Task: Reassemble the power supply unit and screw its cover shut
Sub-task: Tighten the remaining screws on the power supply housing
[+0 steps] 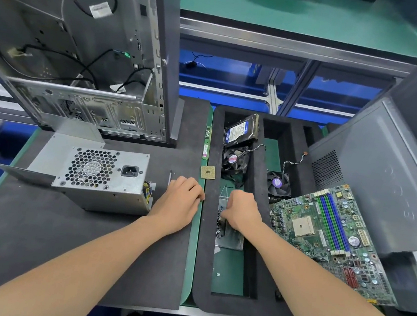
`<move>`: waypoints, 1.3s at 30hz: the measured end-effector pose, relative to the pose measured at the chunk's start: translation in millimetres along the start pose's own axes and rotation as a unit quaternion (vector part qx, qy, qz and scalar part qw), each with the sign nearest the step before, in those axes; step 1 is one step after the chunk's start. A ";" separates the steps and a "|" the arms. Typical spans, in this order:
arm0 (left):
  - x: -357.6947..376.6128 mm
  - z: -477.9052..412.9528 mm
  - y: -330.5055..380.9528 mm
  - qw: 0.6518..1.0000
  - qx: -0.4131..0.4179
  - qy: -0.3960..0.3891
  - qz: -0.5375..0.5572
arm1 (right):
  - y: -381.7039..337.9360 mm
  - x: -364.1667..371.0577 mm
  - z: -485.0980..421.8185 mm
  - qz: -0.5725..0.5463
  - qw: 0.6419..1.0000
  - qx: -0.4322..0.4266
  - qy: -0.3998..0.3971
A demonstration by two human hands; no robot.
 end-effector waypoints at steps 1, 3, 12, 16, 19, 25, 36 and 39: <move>-0.8 -1.4 0.0 1.000 -0.011 -0.014 0.009 | -5.8 -13.4 5.0 -0.031 0.999 -0.009 0.008; -7.5 -5.9 2.6 0.998 -0.041 -0.045 0.028 | -20.4 -42.6 15.7 -0.083 0.996 -0.034 0.029; -178.1 12.5 21.2 0.984 0.017 0.151 0.093 | -137.5 -125.0 83.1 -0.212 0.945 -0.234 0.086; -229.2 64.6 -47.6 0.974 -0.106 0.202 0.006 | -199.5 -96.8 136.5 -0.177 0.924 -0.336 0.042; -224.9 105.1 -96.0 0.956 -0.243 0.163 0.021 | -228.9 -63.8 171.4 -0.113 0.909 -0.400 -0.017; -174.3 139.3 -123.9 0.893 -0.371 0.021 0.253 | -246.3 -41.0 196.6 0.012 0.894 -0.445 -0.045; -178.6 124.3 -118.8 0.904 -0.268 0.049 0.330 | -253.1 -38.6 208.8 0.184 0.873 -0.447 0.068; -191.4 111.4 -104.7 0.944 -0.179 0.024 0.277 | -253.2 -34.6 213.3 0.193 0.867 -0.451 0.088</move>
Point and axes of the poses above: each hand's wrist, its own z-axis away from the middle knuckle, its own x-axis out of the palm, y = z × x, the point moved 8 cm from there along -z, towards the middle knuckle, and after that the axes turned 14 degrees about x, right-handed, at the moved point
